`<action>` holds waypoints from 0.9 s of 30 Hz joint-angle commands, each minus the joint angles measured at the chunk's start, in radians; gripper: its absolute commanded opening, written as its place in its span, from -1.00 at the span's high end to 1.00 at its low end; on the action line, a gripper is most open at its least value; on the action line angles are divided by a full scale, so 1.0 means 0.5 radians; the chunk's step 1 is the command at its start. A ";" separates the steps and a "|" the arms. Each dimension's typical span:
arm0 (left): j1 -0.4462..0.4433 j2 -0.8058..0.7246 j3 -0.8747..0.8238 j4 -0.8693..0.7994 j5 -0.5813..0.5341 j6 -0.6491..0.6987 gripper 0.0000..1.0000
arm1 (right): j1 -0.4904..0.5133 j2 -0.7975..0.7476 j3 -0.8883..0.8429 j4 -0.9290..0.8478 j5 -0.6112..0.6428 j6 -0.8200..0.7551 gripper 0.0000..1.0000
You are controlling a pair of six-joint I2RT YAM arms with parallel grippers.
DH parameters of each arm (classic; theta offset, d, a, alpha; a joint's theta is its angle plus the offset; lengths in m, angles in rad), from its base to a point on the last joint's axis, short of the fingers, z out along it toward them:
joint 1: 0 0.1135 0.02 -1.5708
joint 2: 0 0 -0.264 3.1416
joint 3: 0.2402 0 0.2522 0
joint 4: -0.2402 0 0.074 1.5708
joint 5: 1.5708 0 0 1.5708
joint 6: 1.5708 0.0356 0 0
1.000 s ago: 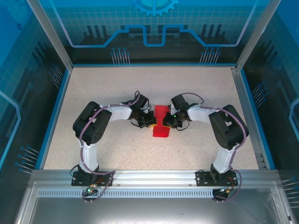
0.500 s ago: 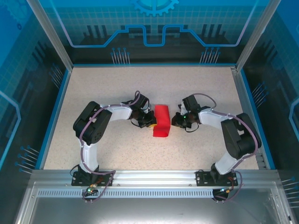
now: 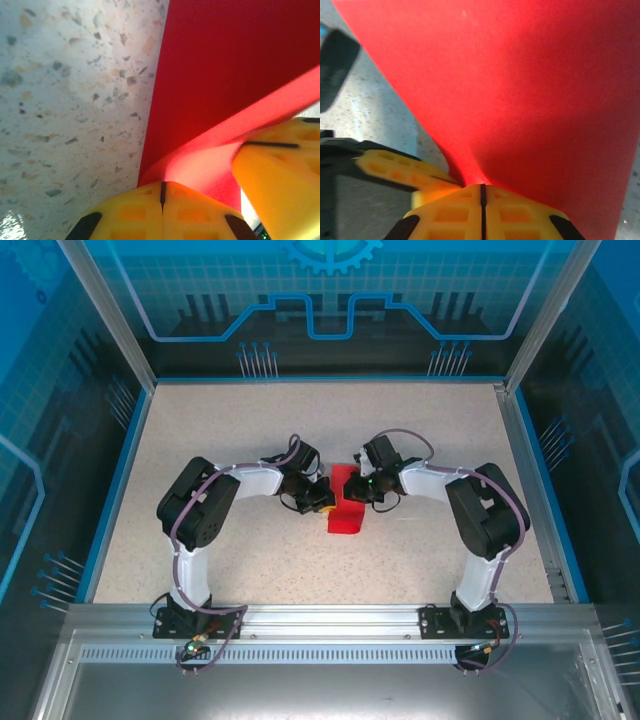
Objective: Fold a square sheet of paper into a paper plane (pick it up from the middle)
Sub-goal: Fold the square sheet of paper in half at the center of the table.
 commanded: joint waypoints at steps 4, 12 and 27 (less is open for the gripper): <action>-0.021 0.201 -0.107 -0.340 -0.296 0.009 1.00 | -0.124 0.074 -0.023 0.067 0.009 -0.012 0.85; -0.020 0.195 -0.132 -0.334 -0.284 0.024 1.00 | -0.320 0.192 0.028 0.058 0.021 -0.074 0.87; -0.024 0.180 -0.120 -0.340 -0.287 0.051 1.00 | -0.145 -0.034 -0.081 0.151 -0.196 -0.073 0.85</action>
